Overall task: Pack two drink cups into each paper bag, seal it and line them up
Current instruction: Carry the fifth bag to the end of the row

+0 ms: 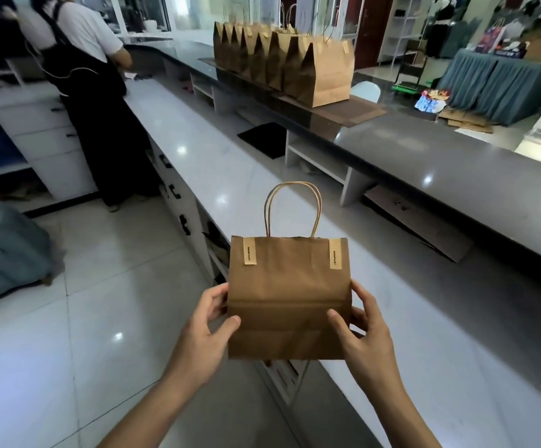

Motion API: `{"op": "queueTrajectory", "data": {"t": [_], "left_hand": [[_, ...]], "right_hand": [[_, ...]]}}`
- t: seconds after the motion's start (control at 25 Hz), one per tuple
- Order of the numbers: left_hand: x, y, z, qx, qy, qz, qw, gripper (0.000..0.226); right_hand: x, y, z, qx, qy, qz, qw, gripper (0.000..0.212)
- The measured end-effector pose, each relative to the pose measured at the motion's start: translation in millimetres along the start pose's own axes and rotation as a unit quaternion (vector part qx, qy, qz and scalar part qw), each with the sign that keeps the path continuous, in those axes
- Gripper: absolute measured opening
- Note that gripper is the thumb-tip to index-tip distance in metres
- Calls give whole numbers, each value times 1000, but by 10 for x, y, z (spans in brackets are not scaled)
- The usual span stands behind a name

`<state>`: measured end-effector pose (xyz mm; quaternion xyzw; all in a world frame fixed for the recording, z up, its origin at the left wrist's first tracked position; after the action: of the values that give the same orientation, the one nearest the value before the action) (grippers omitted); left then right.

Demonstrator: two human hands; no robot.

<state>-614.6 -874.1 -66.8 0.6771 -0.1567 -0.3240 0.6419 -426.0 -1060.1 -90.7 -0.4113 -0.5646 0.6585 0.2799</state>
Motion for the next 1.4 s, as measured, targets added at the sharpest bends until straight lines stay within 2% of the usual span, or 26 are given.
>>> {"op": "queueTrajectory", "data": {"t": [0.32, 0.68, 0.92, 1.16, 1.4], "left_hand": [[-439, -46, -656, 10, 37, 9, 999, 50], [-443, 317, -2103, 38, 37, -25, 998, 54], [-414, 633, -2924, 52, 43, 7, 998, 56], [-375, 863, -3728, 70, 37, 33, 996, 55], [-378, 1133, -4736, 106, -30, 20, 994, 55]], "right_hand": [[566, -269, -701, -4, -23, 23, 999, 61], [891, -746, -2264, -40, -10, -1, 999, 55], [972, -1221, -3141, -70, -13, 6, 997, 58], [1107, -1582, -3787, -95, 30, 27, 995, 59], [1221, -1838, -4461, -93, 119, 20, 988, 52]]}}
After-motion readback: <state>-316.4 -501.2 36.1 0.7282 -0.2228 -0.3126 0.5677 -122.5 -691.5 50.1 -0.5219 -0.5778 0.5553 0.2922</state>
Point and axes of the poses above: each hand's wrist, its own z-axis away from the middle knuckle, its own x-axis out of the palm, y = z × x, the point moved 4 cm from there along -z, towards the middle knuckle, and after that the axes turned 1 degree about y, right-handed, at the moved point
